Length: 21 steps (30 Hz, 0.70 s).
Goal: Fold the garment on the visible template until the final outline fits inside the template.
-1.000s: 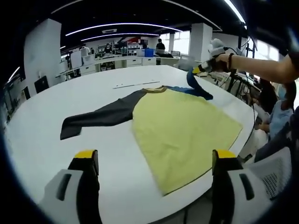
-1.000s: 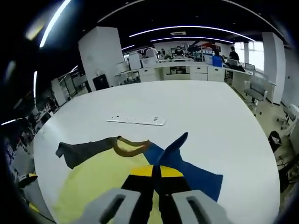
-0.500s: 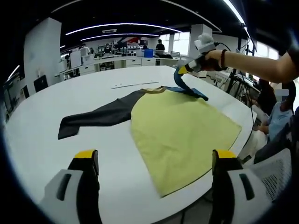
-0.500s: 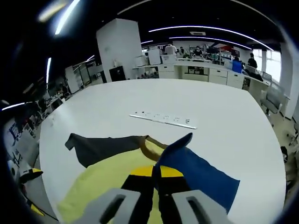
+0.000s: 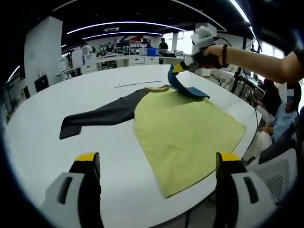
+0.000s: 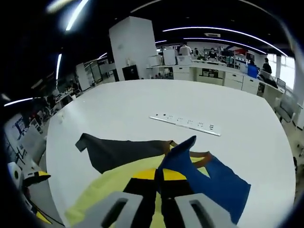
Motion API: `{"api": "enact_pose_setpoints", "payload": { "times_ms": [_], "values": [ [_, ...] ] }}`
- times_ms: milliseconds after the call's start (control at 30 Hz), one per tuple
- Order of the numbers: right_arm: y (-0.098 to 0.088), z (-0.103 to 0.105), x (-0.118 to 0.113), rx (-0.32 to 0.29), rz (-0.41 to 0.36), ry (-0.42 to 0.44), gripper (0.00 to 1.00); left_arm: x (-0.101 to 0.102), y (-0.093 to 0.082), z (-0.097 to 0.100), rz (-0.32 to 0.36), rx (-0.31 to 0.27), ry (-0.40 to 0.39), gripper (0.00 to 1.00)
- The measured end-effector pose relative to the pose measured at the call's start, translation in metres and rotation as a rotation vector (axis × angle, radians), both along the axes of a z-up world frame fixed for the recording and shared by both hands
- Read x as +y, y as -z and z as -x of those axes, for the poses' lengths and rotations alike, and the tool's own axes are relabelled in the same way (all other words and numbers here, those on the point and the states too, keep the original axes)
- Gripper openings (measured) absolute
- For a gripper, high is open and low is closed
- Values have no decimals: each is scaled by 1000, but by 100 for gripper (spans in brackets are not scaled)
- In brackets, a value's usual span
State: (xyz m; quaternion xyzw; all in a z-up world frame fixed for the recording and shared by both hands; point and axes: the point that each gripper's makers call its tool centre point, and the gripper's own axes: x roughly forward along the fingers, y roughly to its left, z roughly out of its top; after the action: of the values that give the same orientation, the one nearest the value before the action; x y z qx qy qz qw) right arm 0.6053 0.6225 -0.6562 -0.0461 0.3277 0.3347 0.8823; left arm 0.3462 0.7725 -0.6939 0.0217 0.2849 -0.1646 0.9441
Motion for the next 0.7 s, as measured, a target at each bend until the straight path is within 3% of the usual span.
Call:
{"api": "enact_pose_setpoints", "payload": {
  "times_ms": [700],
  "values": [
    [8, 42, 53, 1, 35, -184, 0, 4, 7, 2, -9, 22, -3, 99]
  ]
}}
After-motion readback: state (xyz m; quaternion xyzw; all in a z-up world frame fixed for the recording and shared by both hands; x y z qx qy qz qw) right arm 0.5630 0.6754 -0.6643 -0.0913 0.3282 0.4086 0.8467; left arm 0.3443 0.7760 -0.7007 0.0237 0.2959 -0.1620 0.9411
